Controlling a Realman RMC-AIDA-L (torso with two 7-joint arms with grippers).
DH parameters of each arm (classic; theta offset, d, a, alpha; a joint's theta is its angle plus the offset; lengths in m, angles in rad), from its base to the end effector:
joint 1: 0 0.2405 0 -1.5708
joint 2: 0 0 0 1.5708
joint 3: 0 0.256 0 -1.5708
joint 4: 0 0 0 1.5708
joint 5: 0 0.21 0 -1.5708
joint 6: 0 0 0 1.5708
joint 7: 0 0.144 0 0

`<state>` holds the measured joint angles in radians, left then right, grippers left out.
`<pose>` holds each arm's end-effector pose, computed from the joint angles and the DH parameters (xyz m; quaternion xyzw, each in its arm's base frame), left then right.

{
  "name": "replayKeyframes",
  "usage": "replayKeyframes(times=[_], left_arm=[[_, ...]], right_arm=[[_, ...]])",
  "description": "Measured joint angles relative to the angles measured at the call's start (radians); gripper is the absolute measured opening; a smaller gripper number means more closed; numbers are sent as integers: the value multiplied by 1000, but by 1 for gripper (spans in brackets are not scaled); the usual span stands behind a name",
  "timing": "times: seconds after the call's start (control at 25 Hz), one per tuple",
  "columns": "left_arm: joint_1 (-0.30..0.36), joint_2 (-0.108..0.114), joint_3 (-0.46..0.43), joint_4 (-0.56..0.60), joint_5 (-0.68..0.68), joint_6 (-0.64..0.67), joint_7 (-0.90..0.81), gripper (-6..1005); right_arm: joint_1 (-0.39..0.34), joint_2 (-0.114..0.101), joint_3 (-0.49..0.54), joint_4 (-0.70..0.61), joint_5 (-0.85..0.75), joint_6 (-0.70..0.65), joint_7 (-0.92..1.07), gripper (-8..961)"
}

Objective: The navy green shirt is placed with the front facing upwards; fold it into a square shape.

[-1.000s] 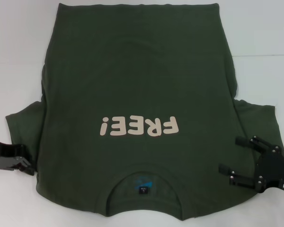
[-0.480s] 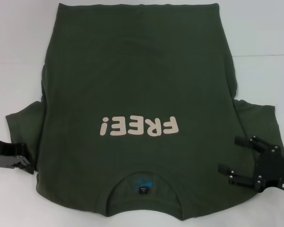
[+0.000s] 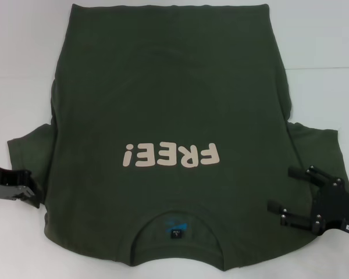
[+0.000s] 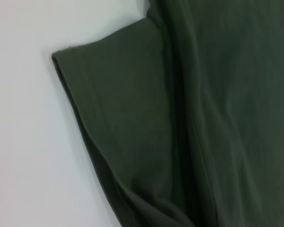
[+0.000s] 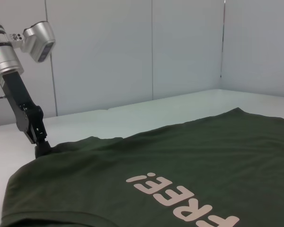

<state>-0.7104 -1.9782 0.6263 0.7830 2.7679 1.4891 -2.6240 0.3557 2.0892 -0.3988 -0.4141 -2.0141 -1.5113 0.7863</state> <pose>-0.3077 0.3684 0.0572 -0.7207 -0.6655 0.0509 0.1875 0.3357 0.2654 -0.0164 -0.9108 0.1615 0.2558 0.2811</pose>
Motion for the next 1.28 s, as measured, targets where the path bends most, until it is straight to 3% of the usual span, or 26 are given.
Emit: replayKeyframes(times=[1.28], left_arm=[[-5,5,-15,-5,-20,-2,2,51]], right_arm=[[16,2,9,2,0,11,1,941]])
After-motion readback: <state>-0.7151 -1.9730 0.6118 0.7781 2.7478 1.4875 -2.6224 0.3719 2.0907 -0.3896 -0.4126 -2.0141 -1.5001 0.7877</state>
